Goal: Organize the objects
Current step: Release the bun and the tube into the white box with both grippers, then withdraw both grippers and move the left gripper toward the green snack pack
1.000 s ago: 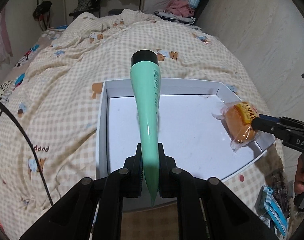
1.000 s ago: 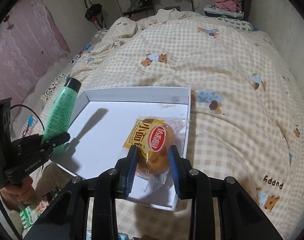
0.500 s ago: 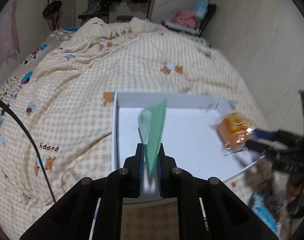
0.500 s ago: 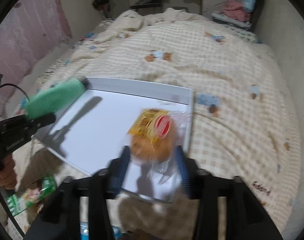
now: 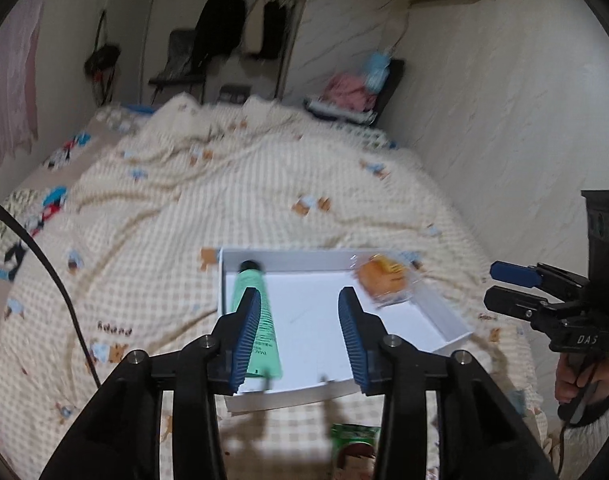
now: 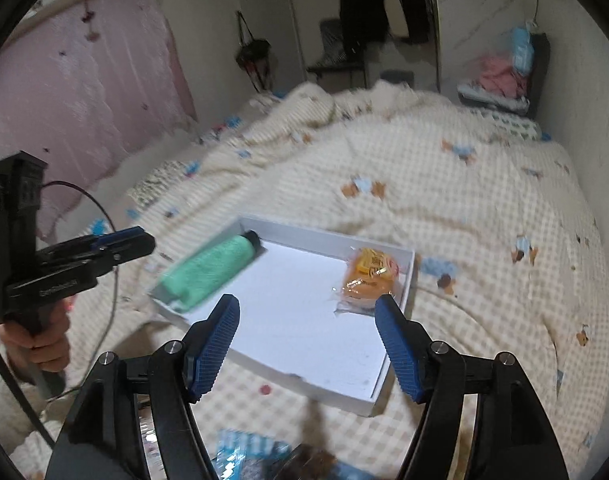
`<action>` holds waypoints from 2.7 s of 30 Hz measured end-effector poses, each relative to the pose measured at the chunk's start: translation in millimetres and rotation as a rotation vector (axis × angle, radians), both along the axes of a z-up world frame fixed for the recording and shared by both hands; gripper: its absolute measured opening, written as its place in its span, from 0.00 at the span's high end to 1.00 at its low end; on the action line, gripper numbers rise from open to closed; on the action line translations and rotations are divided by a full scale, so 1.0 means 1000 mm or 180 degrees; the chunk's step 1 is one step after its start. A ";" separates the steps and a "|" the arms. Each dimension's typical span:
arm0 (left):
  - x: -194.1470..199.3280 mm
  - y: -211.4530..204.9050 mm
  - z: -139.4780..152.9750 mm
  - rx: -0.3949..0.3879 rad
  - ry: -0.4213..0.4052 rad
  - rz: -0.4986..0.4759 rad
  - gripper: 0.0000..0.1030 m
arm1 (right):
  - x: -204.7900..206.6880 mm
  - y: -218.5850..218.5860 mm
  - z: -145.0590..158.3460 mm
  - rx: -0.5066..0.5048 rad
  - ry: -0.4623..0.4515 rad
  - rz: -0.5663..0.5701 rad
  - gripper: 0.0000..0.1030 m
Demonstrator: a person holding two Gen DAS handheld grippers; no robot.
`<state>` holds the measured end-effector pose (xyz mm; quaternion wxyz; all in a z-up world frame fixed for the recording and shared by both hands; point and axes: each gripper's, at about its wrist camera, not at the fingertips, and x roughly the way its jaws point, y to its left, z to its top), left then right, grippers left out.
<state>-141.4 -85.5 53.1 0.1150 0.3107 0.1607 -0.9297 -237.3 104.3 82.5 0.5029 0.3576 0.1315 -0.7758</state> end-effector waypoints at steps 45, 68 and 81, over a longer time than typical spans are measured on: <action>0.121 0.100 0.003 -0.0002 0.0323 -0.1058 0.23 | 0.131 0.160 -0.024 -0.0868 -0.0557 0.0305 0.18; 0.131 0.115 -0.006 -0.0195 0.0129 -0.1019 0.21 | 0.149 0.169 -0.044 -0.1340 -0.0739 0.0148 0.04; 0.129 0.138 -0.018 -0.0508 -0.0008 -0.1136 0.21 | 0.156 0.165 -0.048 -0.1245 -0.0663 0.0126 0.04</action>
